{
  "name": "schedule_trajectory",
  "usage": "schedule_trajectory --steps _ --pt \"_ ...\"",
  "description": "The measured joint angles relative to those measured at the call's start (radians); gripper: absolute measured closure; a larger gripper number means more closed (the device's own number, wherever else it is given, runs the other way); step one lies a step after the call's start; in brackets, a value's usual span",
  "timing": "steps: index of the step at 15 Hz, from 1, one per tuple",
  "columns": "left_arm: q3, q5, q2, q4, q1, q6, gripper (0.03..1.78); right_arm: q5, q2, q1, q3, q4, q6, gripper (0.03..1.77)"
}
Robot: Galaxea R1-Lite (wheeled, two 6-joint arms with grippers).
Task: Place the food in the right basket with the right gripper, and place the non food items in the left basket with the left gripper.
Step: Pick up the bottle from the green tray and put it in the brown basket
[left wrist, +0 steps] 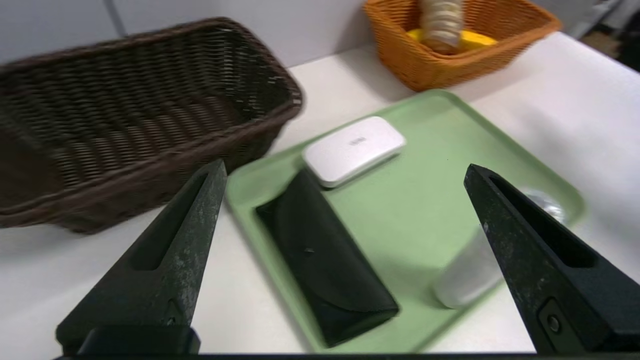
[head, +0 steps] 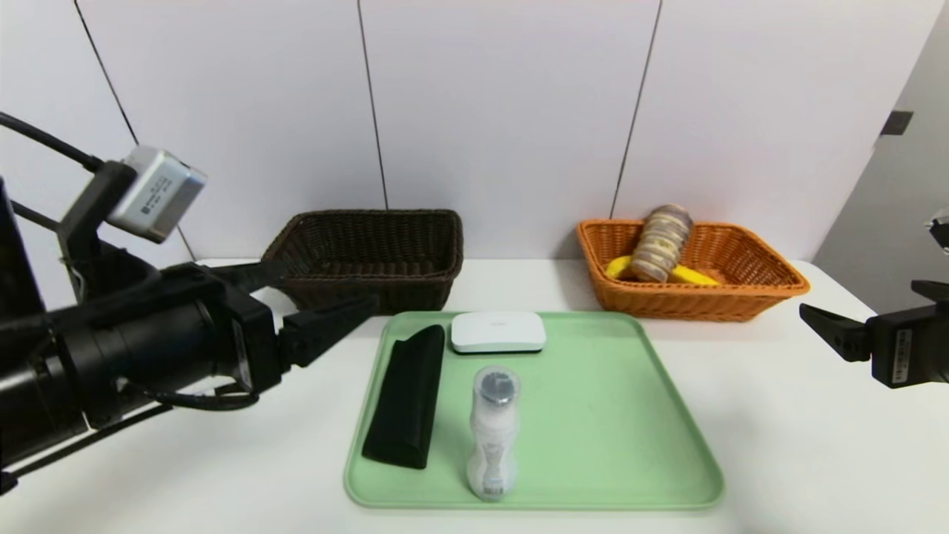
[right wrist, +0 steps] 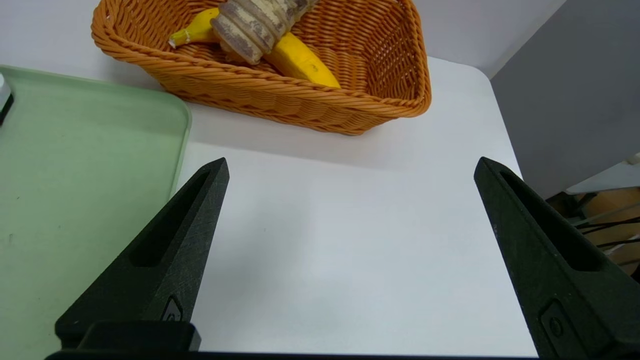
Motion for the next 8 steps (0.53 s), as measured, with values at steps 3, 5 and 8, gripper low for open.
schedule_trajectory --steps 3,5,8 --pt "0.156 -0.097 0.014 -0.192 -0.069 -0.024 0.12 0.001 -0.007 0.005 0.002 -0.001 -0.003 0.1" --pt "0.224 -0.146 0.02 -0.301 -0.117 -0.03 0.12 0.003 -0.009 0.007 0.002 -0.001 -0.003 0.1" --pt "0.309 -0.258 0.016 -0.328 -0.135 -0.029 0.12 0.004 -0.01 0.031 0.007 0.0 -0.001 0.1"
